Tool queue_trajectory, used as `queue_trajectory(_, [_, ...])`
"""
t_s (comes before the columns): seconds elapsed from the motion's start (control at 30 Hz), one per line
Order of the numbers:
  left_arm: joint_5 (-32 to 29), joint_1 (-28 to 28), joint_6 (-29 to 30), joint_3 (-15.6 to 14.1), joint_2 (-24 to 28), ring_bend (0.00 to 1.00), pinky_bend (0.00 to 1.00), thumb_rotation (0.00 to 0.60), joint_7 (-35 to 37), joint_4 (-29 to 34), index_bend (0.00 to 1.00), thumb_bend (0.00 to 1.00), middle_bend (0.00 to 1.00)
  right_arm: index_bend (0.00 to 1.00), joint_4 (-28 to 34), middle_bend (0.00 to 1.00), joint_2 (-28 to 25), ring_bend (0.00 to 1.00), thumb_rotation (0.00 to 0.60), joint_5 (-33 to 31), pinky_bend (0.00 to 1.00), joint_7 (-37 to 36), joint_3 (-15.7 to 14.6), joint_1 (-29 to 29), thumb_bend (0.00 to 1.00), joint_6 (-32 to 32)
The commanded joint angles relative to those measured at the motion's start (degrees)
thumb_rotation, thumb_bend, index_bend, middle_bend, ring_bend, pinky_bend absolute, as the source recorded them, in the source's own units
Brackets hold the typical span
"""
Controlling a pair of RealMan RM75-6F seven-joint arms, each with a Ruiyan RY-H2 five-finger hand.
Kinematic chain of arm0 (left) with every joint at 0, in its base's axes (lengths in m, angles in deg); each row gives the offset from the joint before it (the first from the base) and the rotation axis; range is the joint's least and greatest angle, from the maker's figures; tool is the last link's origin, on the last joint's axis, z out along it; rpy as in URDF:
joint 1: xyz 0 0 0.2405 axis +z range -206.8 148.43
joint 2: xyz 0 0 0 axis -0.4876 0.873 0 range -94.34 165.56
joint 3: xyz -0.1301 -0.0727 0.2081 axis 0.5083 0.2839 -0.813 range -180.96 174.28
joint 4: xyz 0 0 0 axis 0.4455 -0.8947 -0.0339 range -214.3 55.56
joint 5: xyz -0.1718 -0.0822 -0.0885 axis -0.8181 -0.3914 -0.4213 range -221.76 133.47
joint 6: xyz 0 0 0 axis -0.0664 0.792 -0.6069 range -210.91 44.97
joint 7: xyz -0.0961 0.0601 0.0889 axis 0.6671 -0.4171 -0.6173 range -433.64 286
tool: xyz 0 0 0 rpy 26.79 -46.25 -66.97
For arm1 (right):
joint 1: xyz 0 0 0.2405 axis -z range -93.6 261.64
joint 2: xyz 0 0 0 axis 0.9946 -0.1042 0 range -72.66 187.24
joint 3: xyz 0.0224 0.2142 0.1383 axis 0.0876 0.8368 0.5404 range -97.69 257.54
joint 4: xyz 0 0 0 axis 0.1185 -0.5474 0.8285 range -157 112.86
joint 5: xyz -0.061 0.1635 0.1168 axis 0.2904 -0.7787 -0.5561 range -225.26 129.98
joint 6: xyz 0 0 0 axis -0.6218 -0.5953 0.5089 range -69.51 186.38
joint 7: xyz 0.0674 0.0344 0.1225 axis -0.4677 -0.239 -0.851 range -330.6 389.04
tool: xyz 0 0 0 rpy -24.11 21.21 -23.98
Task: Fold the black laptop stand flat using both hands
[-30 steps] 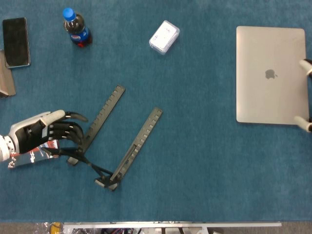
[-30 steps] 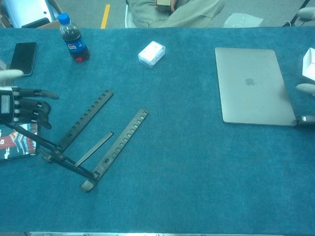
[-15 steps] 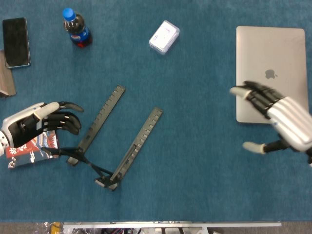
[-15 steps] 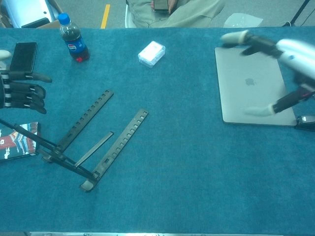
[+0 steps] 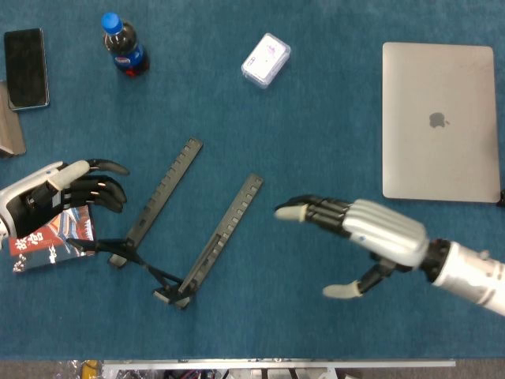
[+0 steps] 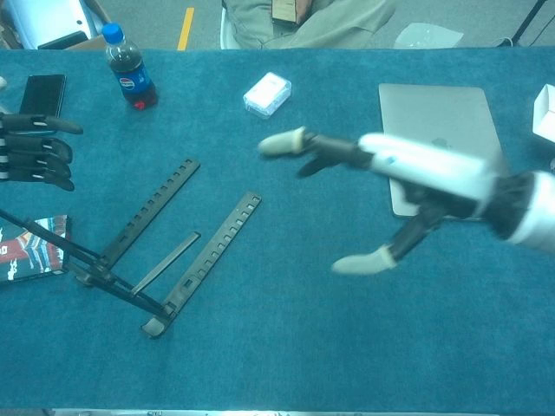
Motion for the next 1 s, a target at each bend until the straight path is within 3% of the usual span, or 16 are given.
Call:
queue_trajectory(0.03, [-0.1, 0.1, -0.1, 0.3, 0.5, 0.35, 0.3, 0.205, -0.3, 0.4, 0.25, 0.25, 0.41, 0.0, -1.2, 0.08, 2.3, 0.0, 0.6, 0.3, 0.14, -2.1, -0.5, -2.4, 0.17, 1.4])
queue_trajectory(0.43, [-0.2, 0.6, -1.1, 1.2, 2.3, 0.35, 0.3, 0.202, -0.3, 1.4, 0.25, 0.25, 0.41, 0.0, -5.6, 0.08, 8.4, 0.0, 0.6, -0.8, 0.14, 0.3, 0.6, -10.3, 0.23, 7.0])
queue_trajectory(0.77, [0.0, 1.3, -1.5, 1.9, 3.7, 0.35, 0.3, 0.206, 0.1, 1.8, 0.25, 0.25, 0.41, 0.0, -7.6, 0.08, 13.4, 0.0, 0.6, -4.8, 0.12, 15.4, 2.6, -15.4, 0.23, 16.4])
queue_trajectory(1.0, [0.3, 2.0, -1.2, 2.3, 4.2, 0.35, 0.3, 0.202, 0.5, 1.6, 0.25, 0.25, 0.41, 0.0, -8.7, 0.08, 16.3, 0.0, 0.6, -9.0, 0.12, 23.7, 4.2, -16.8, 0.24, 19.3])
